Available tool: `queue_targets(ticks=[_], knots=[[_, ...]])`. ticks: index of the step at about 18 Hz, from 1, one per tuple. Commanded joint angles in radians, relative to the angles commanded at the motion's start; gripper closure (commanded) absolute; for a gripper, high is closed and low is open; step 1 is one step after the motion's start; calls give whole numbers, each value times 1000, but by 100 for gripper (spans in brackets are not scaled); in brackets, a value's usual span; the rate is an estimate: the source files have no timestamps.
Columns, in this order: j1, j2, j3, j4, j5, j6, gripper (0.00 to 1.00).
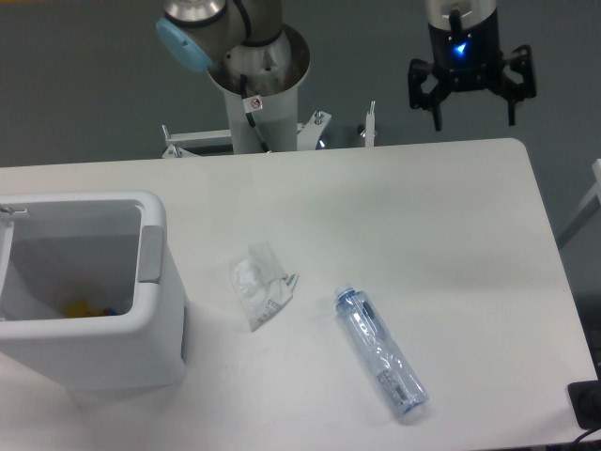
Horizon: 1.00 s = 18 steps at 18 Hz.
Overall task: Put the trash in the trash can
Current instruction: 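Move the gripper over the crumpled white tissue and lower it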
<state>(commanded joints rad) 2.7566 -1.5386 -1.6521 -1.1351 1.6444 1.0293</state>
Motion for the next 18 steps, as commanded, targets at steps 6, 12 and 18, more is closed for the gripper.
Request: queue_targets(ticks=[6, 12, 18], knots=[[-14, 2, -50, 6, -8, -81, 0], [-77, -37, -104, 26, -61, -391, 0], [-236, -101, -238, 138, -64, -664, 0]])
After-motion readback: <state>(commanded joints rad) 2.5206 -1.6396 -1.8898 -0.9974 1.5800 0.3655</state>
